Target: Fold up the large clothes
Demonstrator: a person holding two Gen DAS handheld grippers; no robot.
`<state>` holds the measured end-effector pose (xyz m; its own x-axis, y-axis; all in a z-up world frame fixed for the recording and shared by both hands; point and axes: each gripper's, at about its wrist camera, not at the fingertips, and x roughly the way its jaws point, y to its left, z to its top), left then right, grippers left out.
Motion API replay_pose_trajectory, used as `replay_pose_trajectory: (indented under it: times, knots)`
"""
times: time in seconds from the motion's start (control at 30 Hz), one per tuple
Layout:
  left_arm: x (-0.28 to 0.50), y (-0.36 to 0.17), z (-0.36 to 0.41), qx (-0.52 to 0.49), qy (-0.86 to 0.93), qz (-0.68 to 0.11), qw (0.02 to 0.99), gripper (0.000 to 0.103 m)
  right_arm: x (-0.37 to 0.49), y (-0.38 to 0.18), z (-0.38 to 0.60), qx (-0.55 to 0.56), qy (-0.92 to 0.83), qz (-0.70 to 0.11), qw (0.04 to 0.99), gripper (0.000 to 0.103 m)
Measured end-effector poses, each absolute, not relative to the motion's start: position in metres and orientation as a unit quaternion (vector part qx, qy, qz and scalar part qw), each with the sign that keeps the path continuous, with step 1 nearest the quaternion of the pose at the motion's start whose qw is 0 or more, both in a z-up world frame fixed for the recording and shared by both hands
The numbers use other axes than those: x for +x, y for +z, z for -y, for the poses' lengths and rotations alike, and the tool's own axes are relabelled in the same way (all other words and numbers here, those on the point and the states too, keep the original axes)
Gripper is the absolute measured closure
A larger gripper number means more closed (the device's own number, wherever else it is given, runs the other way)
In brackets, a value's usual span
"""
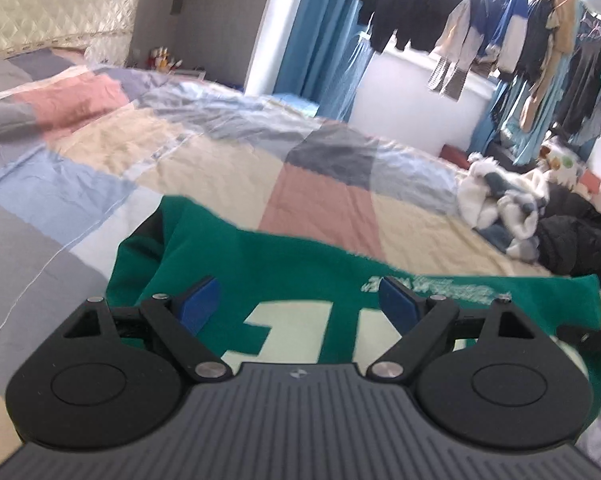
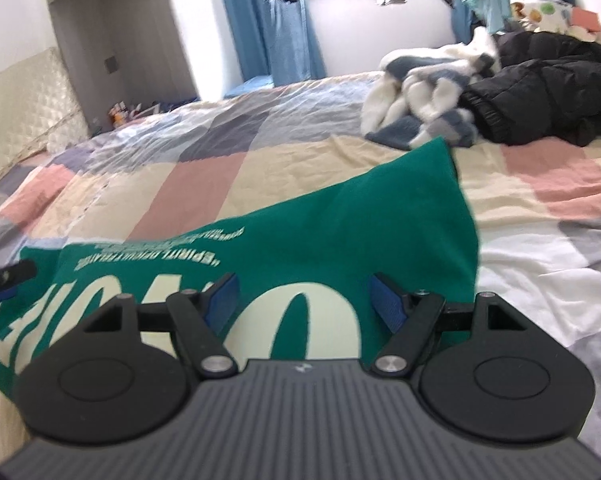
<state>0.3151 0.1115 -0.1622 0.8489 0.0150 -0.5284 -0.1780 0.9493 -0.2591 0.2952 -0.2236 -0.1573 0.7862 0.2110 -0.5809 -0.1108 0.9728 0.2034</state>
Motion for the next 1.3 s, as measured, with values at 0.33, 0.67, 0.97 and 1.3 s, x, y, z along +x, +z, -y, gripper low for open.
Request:
replay_pose_trajectory:
  times: [0.33,0.67,0.97,1.3]
  knots:
    - [0.336,-0.185,-0.116,-0.143,0.059,-0.329,0.932,0.013,0.310,-0.171,0.222,0.066,0.081,-0.332,0.938,0.029]
    - [0.347,-0.190,-0.121,-0.168,0.061,-0.334,0.925,0.013,0.328,-0.189,0.219,0.075,0.089,-0.344,0.932,0.027]
    - [0.293,-0.160,-0.117,-0.199,0.056,-0.300,0.931,0.013,0.306,-0.171,0.216,0.081,0.070,-0.314,0.943,0.026]
    - [0.224,-0.150,-0.071,-0.216,0.017,-0.292,0.932,0.013,0.257,-0.155,0.246,0.216,0.089,-0.298,0.926,0.026]
